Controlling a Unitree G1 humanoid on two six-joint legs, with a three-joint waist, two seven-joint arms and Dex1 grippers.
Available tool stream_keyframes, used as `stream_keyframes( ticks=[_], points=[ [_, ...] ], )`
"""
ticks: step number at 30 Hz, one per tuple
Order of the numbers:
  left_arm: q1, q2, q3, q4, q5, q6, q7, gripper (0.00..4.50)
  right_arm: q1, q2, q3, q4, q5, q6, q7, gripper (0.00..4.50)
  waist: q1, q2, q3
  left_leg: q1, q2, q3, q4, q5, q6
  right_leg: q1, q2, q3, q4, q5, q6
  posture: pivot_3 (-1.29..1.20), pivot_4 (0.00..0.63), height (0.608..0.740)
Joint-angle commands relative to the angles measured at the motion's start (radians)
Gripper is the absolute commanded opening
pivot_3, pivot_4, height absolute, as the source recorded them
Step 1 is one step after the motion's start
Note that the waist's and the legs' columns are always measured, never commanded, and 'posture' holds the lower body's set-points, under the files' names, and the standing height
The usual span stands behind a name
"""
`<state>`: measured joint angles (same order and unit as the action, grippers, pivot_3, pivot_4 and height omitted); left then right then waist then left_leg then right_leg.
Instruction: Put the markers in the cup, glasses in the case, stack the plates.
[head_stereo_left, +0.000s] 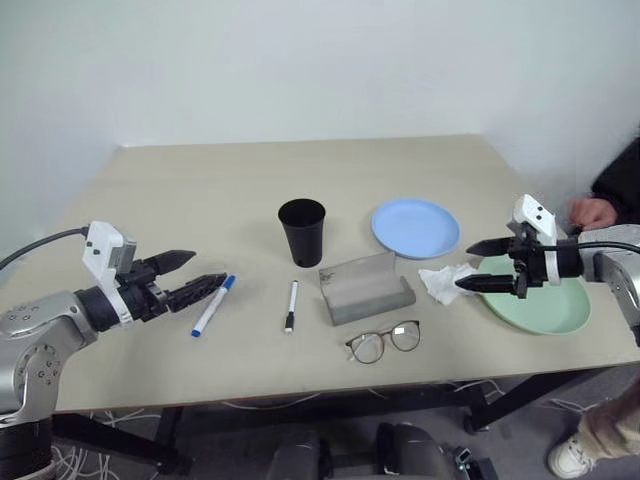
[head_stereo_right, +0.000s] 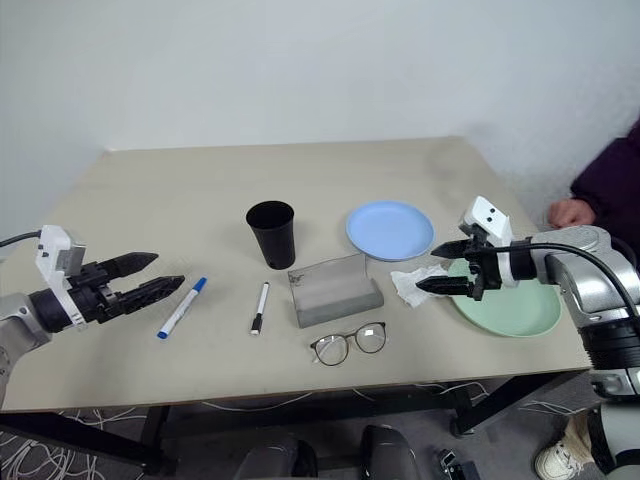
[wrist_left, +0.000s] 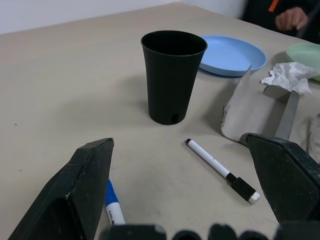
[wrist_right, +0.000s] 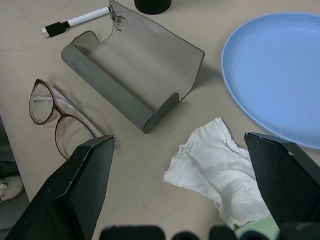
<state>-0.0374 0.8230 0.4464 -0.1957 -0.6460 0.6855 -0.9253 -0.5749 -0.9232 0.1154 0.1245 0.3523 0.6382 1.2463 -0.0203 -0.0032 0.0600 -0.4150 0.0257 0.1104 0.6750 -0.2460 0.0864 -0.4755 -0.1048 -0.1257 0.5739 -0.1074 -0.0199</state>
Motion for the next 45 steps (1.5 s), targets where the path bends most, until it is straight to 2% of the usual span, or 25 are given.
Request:
stream_keyframes(
  ticks=[1,13,19,25,29,40,42,45],
  points=[
    [-0.001,-0.004,0.006,-0.026,-0.012,-0.017,0.005,4.48,0.01,-0.02,-0.048,-0.048,0.01,0.003,-0.006,4.5,0.001,0.0,0.0,0.0,0.001,0.0,0.0,0.0,0.0,0.0,0.0,-0.001,0.0,0.0,0.0,0.0,0.0,0.738],
    [0.007,0.01,-0.006,-0.031,-0.011,-0.014,-0.005,4.48,0.048,-0.034,-0.057,-0.058,-0.017,0.025,-0.056,4.5,0.004,0.0,0.0,-0.001,0.002,0.003,0.0,0.0,0.0,-0.001,0.0,-0.002,-0.001,0.0,0.0,0.0,0.0,0.738],
    [-0.015,-0.001,-0.083,0.033,0.049,-0.112,-0.061,4.48,0.08,-0.055,-0.058,-0.041,-0.055,-0.011,-0.075,4.5,0.006,0.001,0.001,-0.001,0.003,0.005,0.0,0.0,0.0,-0.001,0.0,-0.002,-0.002,0.0,0.0,0.0,0.0,0.738],
    [-0.05,0.002,-0.131,0.033,0.061,-0.131,-0.077,4.48,0.097,-0.078,-0.047,0.005,-0.098,-0.03,-0.089,4.5,0.02,0.001,0.001,-0.001,0.007,0.01,0.0,0.0,0.0,-0.002,0.0,-0.003,-0.004,0.0,0.0,0.0,0.0,0.738],
    [-0.016,-0.004,-0.127,0.021,0.068,-0.143,-0.071,4.48,0.08,-0.066,-0.004,0.066,-0.169,-0.041,-0.124,4.5,0.02,0.001,0.001,0.0,0.008,0.013,0.0,0.0,0.0,-0.003,0.0,-0.003,-0.004,0.0,0.0,0.0,0.0,0.738],
    [0.011,-0.026,-0.113,-0.015,0.055,-0.134,-0.036,4.48,0.081,0.002,0.035,0.116,-0.233,-0.018,-0.17,4.5,0.02,0.001,0.001,0.0,0.012,0.016,0.001,0.0,0.0,-0.003,0.0,-0.004,-0.004,0.0,0.0,0.0,0.0,0.738],
    [0.014,-0.023,-0.107,-0.014,0.053,-0.132,-0.036,4.5,0.086,0.018,0.038,0.11,-0.234,-0.008,-0.18,4.12,0.02,0.002,0.001,0.0,0.013,0.016,0.001,-0.001,0.0,-0.003,0.0,-0.005,-0.004,0.0,0.0,0.0,0.0,0.738],
    [0.014,-0.018,-0.103,-0.013,0.052,-0.13,-0.035,4.5,0.09,0.041,0.045,0.098,-0.24,0.011,-0.199,3.27,0.02,0.002,0.001,0.001,0.013,0.016,0.001,-0.001,0.0,-0.003,0.001,-0.005,-0.004,0.0,0.0,0.0,0.0,0.738]
  ],
)
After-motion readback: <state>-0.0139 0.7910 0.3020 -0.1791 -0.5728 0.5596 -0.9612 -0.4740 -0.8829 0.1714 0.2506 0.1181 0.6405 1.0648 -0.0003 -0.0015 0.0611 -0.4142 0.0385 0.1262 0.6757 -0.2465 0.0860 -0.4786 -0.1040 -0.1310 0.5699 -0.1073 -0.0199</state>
